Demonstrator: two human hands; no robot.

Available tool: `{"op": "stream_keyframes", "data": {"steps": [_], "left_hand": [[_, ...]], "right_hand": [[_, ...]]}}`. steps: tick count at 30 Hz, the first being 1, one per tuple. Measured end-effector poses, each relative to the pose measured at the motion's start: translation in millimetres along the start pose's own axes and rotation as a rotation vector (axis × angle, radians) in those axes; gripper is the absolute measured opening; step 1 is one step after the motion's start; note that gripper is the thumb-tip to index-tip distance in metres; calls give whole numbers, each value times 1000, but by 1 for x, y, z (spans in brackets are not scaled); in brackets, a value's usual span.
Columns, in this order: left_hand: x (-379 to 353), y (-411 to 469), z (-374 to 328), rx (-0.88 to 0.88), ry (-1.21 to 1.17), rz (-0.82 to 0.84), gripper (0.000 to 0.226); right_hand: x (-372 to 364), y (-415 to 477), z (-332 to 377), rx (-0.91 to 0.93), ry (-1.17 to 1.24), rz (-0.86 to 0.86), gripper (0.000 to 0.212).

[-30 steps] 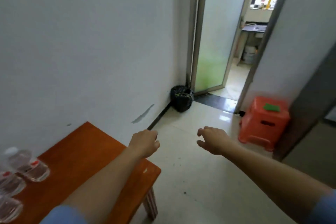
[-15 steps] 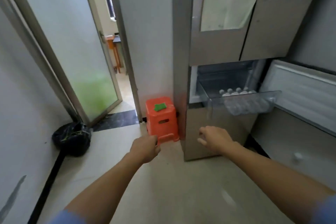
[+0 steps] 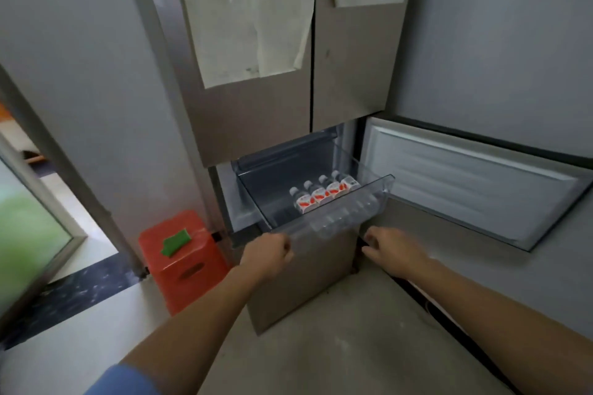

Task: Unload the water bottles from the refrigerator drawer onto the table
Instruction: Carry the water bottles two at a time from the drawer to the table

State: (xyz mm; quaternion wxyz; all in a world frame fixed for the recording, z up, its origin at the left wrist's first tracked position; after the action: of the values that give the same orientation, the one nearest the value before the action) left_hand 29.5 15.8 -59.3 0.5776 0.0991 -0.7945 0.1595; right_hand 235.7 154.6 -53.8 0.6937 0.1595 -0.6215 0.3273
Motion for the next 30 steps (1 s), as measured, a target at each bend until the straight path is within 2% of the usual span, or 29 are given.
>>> {"op": "stream_keyframes", "data": {"steps": [5, 12, 16, 22, 26, 28, 30], "left_hand": [[4, 92, -2, 35, -35, -24, 18], [-10, 196, 25, 232, -91, 38, 23], [-27, 222, 41, 333, -132, 57, 23], [-48, 245, 69, 452, -191, 103, 18], [-62, 261, 93, 506, -212, 178, 25], [-67, 274, 105, 535, -221, 213, 27], [-70, 288, 114, 560, -233, 232, 26]], "right_hand": [[19, 92, -30, 40, 46, -47, 35], [32, 243, -32, 175, 62, 12, 41], [16, 311, -20, 245, 26, 110, 35], [-26, 389, 4, 223, -77, 256, 32], [-57, 424, 16, 222, 37, 316, 36], [-69, 435, 18, 219, 44, 354, 44], [-78, 443, 20, 224, 41, 386, 42]]}}
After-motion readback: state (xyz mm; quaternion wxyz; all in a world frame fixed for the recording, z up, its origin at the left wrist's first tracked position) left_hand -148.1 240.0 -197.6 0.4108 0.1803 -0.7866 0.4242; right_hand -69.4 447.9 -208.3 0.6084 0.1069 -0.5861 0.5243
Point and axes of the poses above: each hand's wrist, its own y-axis towards the middle knuckle, its own x-axis out of the back of the hand, z = x × y, the point moved 6 cm from there along y, towards the middle knuckle, and after that the axes turned 4 degrees about z, right-handed, at the moved point
